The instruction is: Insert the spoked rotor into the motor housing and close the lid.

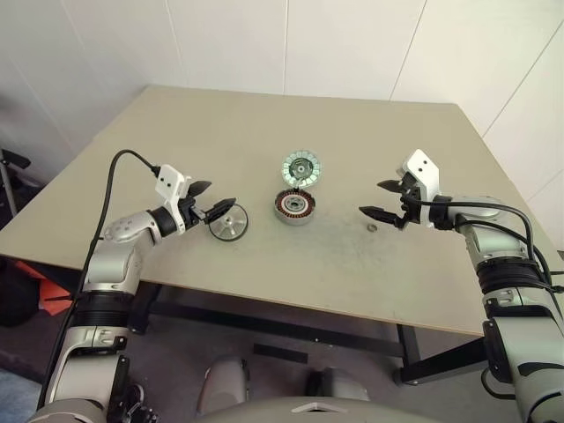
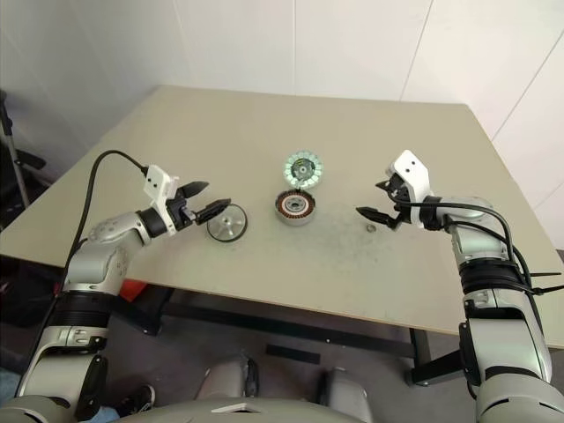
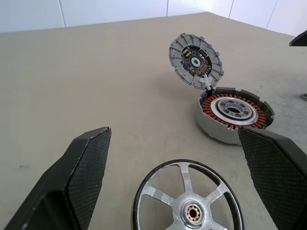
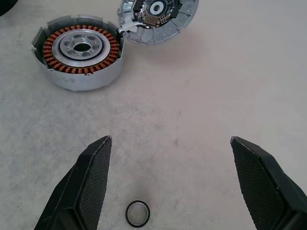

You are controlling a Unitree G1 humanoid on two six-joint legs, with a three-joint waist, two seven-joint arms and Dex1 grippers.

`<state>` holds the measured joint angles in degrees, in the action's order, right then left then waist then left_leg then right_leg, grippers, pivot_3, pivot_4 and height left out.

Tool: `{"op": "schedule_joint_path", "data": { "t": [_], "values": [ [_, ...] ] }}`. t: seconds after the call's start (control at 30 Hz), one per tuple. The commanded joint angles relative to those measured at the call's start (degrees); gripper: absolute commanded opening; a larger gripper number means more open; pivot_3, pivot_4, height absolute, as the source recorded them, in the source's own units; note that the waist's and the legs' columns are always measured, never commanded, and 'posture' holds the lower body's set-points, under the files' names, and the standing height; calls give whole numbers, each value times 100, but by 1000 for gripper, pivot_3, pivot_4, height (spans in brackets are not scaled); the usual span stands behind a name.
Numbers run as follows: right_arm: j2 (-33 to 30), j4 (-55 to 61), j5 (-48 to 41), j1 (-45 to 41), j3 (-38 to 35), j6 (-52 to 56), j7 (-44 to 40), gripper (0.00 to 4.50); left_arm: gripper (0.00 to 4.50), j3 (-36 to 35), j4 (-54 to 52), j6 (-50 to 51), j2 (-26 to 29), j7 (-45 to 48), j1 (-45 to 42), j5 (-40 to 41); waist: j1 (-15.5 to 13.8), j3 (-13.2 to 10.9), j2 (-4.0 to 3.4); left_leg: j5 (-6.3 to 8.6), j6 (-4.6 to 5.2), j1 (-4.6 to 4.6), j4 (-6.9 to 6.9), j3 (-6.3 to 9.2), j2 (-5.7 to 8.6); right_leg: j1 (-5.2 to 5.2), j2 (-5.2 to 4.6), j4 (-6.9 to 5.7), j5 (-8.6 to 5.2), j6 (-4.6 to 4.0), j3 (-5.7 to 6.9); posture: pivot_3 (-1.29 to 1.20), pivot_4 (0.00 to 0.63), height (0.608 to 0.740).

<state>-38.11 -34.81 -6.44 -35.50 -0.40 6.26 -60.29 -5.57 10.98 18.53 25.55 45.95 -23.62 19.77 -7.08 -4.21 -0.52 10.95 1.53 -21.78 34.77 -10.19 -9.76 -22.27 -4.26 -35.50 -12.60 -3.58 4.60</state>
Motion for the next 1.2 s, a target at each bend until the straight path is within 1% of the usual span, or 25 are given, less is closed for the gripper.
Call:
{"op": "schedule_joint_path", "data": {
  "t": [0.03,0.23,0.33,0.43,0.53,0.6,0.77,0.87,0.97,1.07,1.2],
  "values": [
    [-47,-102,44,-192,-29,-163,65,4480,4500,-44,-81,-75,13,-29,-120,31,0,0,0,0,0,0,0,0,0,0,0,0,0,0,0,0,0,740],
    [-50,-186,108,-241,-9,-273,71,4480,4500,-23,-86,-71,-15,-32,-105,42,0,0,0,0,0,0,0,0,0,0,0,0,0,0,0,0,0,740],
    [-12,113,148,-330,134,-275,-58,4480,4500,11,-116,-66,-43,-34,-99,31,8,0,0,0,0,0,0,0,0,0,0,0,0,0,0,0,0,740],
    [223,585,215,-485,543,-272,-398,4480,4500,183,-201,-106,-165,-33,-92,-39,23,0,0,0,0,0,0,0,-1,-2,0,-1,0,0,0,0,0,740],
    [550,751,238,-684,899,-269,-690,4480,4500,299,-188,-158,-308,-102,-139,-104,32,0,0,-1,-2,1,-1,1,-3,-3,1,-4,0,0,0,0,0,740],
    [766,535,350,-889,1129,-429,-814,4480,4500,308,-171,-152,-414,-165,-226,-79,23,0,0,-1,-2,0,0,1,-2,-3,1,-4,0,0,0,0,0,740],
    [1129,-470,708,-1515,1481,-988,-882,4480,4500,334,-161,-159,-466,-218,-293,-103,-5,-1,1,-1,-1,-9,0,2,1,-6,0,-3,1,-2,0,0,0,740],
    [1338,-1080,815,-1859,1562,-1288,-982,4480,4500,334,-241,-141,-454,-230,-223,-86,11,-1,1,1,1,-12,0,2,1,-6,0,0,1,-2,0,0,0,740],
    [1695,-1816,705,-2164,1449,-1350,-1206,4480,4500,321,-304,-130,-448,-269,-158,-73,56,-1,1,0,0,-15,-1,2,-2,-15,0,-5,0,-4,0,0,0,740],
    [1775,-2385,1054,-2300,1628,-1748,-1217,4480,4500,305,-383,-112,-448,-324,-129,-63,96,-1,1,0,0,-20,-1,3,-2,-17,1,-8,-1,-7,1,0,0,740],
    [1868,-2710,1257,-2432,1760,-2085,-1449,4480,4500,254,-486,-66,-413,-364,-44,-23,123,-1,1,2,2,-24,3,3,0,-17,-1,-7,-1,-7,1,0,0,740]
  ]
}}
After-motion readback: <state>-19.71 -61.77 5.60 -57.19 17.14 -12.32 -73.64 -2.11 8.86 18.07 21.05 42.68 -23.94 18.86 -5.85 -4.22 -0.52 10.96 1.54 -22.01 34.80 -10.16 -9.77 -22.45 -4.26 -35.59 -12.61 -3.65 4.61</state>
